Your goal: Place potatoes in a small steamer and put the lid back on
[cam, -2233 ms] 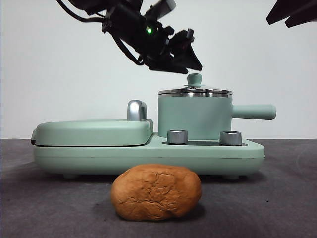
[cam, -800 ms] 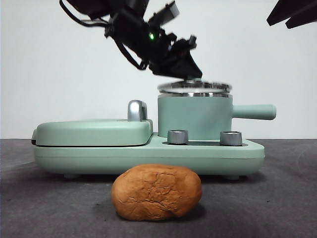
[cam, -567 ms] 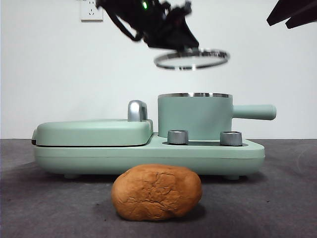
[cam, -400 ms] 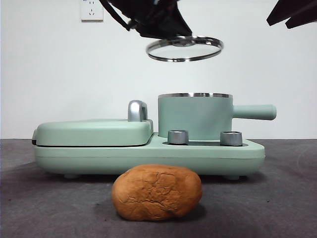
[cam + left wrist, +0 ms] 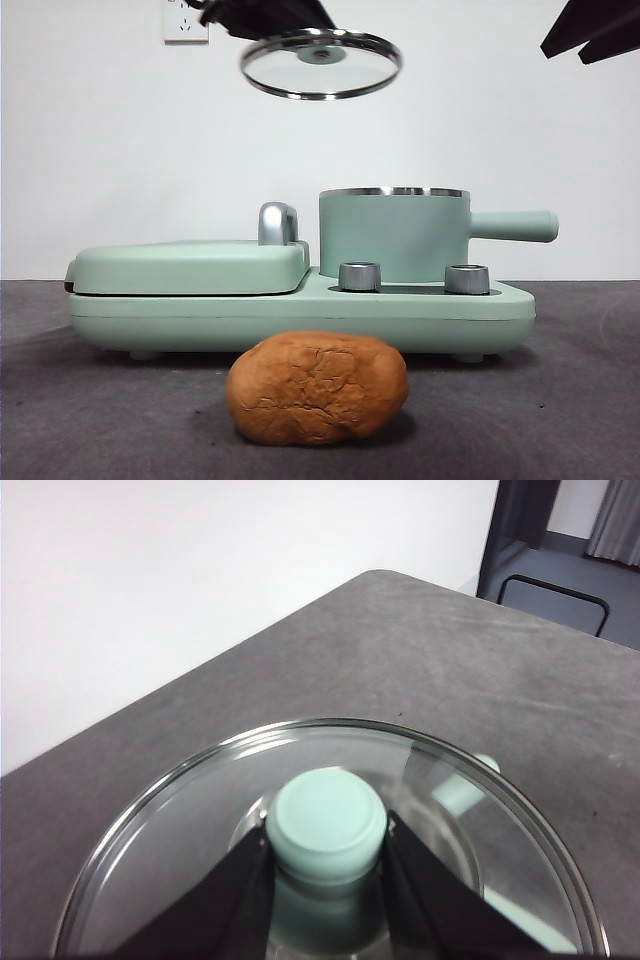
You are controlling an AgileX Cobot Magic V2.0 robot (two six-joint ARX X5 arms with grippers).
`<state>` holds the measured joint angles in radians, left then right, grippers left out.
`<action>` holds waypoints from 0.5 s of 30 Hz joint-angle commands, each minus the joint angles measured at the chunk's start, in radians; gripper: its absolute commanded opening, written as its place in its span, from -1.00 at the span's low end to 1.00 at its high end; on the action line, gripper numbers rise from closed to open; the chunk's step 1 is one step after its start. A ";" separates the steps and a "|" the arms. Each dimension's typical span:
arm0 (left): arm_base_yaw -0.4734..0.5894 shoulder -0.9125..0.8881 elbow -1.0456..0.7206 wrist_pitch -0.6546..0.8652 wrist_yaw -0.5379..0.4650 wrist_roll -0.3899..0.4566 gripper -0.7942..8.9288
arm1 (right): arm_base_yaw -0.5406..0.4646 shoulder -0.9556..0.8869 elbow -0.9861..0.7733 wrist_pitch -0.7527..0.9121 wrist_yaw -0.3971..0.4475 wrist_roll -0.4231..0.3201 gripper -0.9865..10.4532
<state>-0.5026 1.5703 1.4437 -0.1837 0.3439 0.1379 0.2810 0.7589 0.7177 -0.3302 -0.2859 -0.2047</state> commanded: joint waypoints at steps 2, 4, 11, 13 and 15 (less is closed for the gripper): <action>0.014 -0.064 -0.068 0.019 0.004 -0.024 -0.81 | 0.030 0.004 0.019 0.003 -0.004 -0.023 -0.33; 0.022 -0.105 -0.115 0.021 0.000 -0.024 -0.81 | 0.050 0.004 0.019 -0.003 -0.004 -0.040 -0.33; 0.043 -0.273 -0.317 0.030 -0.060 -0.061 -0.81 | 0.194 0.023 0.019 -0.059 -0.002 -0.125 -0.33; 0.052 -0.320 -0.369 0.029 -0.064 -0.081 -0.81 | 0.237 0.040 0.019 -0.070 -0.002 -0.139 -0.33; 0.058 -0.372 -0.419 0.026 -0.083 -0.095 -0.81 | 0.290 0.069 0.019 -0.079 -0.002 -0.147 -0.33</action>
<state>-0.4416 1.2114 1.0245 -0.1844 0.2649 0.0669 0.5476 0.8112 0.7177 -0.4118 -0.2871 -0.3275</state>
